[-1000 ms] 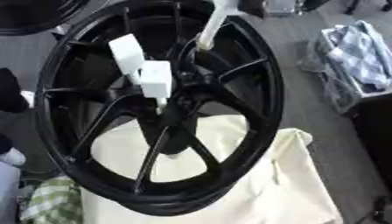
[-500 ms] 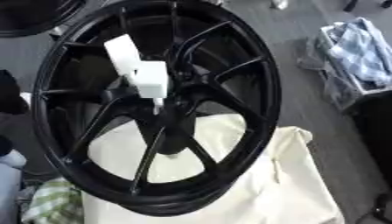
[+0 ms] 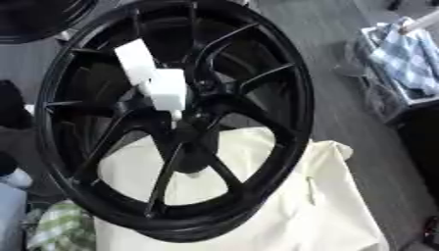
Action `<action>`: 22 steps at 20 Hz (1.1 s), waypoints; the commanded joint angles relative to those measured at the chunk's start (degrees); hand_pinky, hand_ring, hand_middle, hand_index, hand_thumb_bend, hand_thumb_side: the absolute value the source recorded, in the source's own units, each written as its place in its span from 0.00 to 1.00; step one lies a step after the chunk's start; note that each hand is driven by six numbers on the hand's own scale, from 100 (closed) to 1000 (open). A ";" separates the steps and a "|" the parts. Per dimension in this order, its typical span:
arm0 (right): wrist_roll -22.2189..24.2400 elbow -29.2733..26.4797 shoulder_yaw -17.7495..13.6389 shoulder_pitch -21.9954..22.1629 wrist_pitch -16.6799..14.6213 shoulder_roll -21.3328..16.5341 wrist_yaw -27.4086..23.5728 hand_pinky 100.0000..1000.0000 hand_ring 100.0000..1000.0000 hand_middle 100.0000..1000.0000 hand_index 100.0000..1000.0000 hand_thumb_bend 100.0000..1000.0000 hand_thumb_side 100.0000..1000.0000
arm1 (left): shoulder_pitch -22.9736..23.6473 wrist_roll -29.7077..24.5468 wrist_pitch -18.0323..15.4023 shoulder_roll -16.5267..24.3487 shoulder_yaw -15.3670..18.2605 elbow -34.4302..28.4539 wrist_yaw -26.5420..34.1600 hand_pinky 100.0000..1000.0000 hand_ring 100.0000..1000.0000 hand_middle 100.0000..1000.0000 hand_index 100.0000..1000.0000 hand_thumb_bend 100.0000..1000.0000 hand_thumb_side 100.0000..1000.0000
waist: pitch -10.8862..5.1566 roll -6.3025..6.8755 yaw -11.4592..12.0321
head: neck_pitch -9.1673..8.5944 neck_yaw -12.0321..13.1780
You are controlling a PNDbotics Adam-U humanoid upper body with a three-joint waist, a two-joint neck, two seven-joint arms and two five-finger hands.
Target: Pull the pin out of the wheel hub.
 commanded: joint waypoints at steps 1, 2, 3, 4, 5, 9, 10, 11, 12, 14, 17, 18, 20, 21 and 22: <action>0.00 1.10 -2.53 0.47 -2.18 0.99 1.40 0.79 0.77 0.70 0.80 0.47 0.25 | -0.26 0.29 -0.10 0.74 0.69 -1.13 -0.21 0.73 0.66 0.72 0.71 0.00 0.80 | -0.91 -0.21 0.02 | -0.12 0.25; -0.19 1.46 -2.78 0.62 -2.90 1.50 1.37 0.80 0.78 0.72 0.81 0.46 0.29 | -0.25 0.31 -0.09 0.75 0.70 -1.13 -0.21 0.73 0.66 0.72 0.71 0.00 0.80 | -0.96 -0.20 0.06 | -0.12 0.26; -0.71 1.86 -3.04 0.60 -3.54 2.03 1.08 0.81 0.80 0.76 0.83 0.37 0.38 | -0.22 0.33 -0.09 0.75 0.71 -1.12 -0.20 0.73 0.66 0.72 0.71 0.00 0.80 | -1.02 -0.20 0.10 | -0.12 0.25; -1.47 2.26 -3.24 0.51 -4.06 2.44 0.57 0.81 0.80 0.76 0.83 0.32 0.42 | -0.21 0.34 -0.09 0.75 0.71 -1.12 -0.19 0.73 0.66 0.72 0.71 0.00 0.80 | -1.05 -0.20 0.13 | -0.12 0.24; -2.41 2.63 -3.40 0.38 -4.51 2.83 -0.14 0.82 0.81 0.77 0.84 0.26 0.49 | -0.19 0.35 -0.09 0.74 0.70 -1.12 -0.18 0.73 0.66 0.72 0.71 0.00 0.80 | -1.10 -0.20 0.12 | -0.12 0.22; -5.82 3.40 -3.19 -0.25 -5.24 3.60 -3.46 0.81 0.79 0.75 0.83 0.22 0.49 | -0.22 0.35 -0.09 0.73 0.69 -1.13 -0.14 0.73 0.66 0.72 0.71 0.00 0.80 | -1.17 -0.23 0.06 | -0.12 0.14; -6.65 3.44 -3.05 -0.51 -5.04 3.72 -4.43 0.81 0.78 0.75 0.82 0.22 0.47 | -0.24 0.33 -0.09 0.70 0.67 -1.13 -0.13 0.73 0.66 0.72 0.71 0.00 0.80 | -1.19 -0.24 0.07 | -0.12 0.11; -7.60 3.41 -2.87 -0.86 -4.78 3.85 -5.61 0.80 0.76 0.72 0.80 0.23 0.42 | -0.24 0.32 -0.09 0.68 0.66 -1.13 -0.12 0.73 0.66 0.72 0.71 0.00 0.80 | -1.22 -0.24 0.10 | -0.12 0.08; -8.79 3.34 -2.63 -1.30 -4.49 4.04 -7.31 0.79 0.74 0.69 0.77 0.20 0.39 | -0.25 0.31 -0.09 0.65 0.65 -1.13 -0.11 0.73 0.66 0.72 0.71 0.00 0.80 | -1.24 -0.24 0.14 | -0.12 0.04; -11.26 3.00 -1.78 -2.23 -4.20 4.31 -11.67 0.78 0.72 0.66 0.75 0.16 0.36 | -0.32 0.28 -0.10 0.59 0.61 -1.14 -0.08 0.73 0.66 0.72 0.71 0.00 0.80 | -1.29 -0.22 0.25 | -0.12 -0.05; -13.86 2.18 0.17 -3.95 -4.87 4.66 -17.97 0.78 0.70 0.62 0.72 0.13 0.31 | -0.44 0.21 -0.09 0.53 0.50 -1.13 -0.02 0.73 0.65 0.72 0.71 0.00 0.80 | -1.37 -0.18 0.43 | -0.12 -0.25; -14.31 1.96 0.85 -4.50 -5.04 4.78 -19.39 0.78 0.70 0.62 0.72 0.12 0.30 | -0.49 0.17 -0.09 0.49 0.45 -1.13 0.00 0.73 0.65 0.72 0.71 0.00 0.79 | -1.39 -0.16 0.48 | -0.12 -0.30; -14.63 1.44 2.39 -6.12 -5.30 5.35 -21.64 0.78 0.69 0.61 0.71 0.09 0.30 | -0.56 0.12 -0.07 0.45 0.37 -1.11 0.05 0.73 0.65 0.72 0.71 0.00 0.79 | -1.49 -0.10 0.66 | -0.12 -0.52; -14.56 1.27 3.19 -7.00 -5.34 5.71 -22.47 0.78 0.69 0.61 0.71 0.09 0.31 | -0.61 0.13 -0.06 0.42 0.34 -1.10 0.08 0.73 0.65 0.72 0.70 0.00 0.79 | -1.54 -0.07 0.75 | -0.12 -0.61; -14.36 1.16 3.99 -7.91 -5.36 6.15 -23.17 0.78 0.69 0.61 0.71 0.09 0.31 | -0.66 0.12 -0.05 0.37 0.29 -1.09 0.12 0.73 0.65 0.72 0.71 0.00 0.79 | -1.60 -0.03 0.84 | -0.12 -0.68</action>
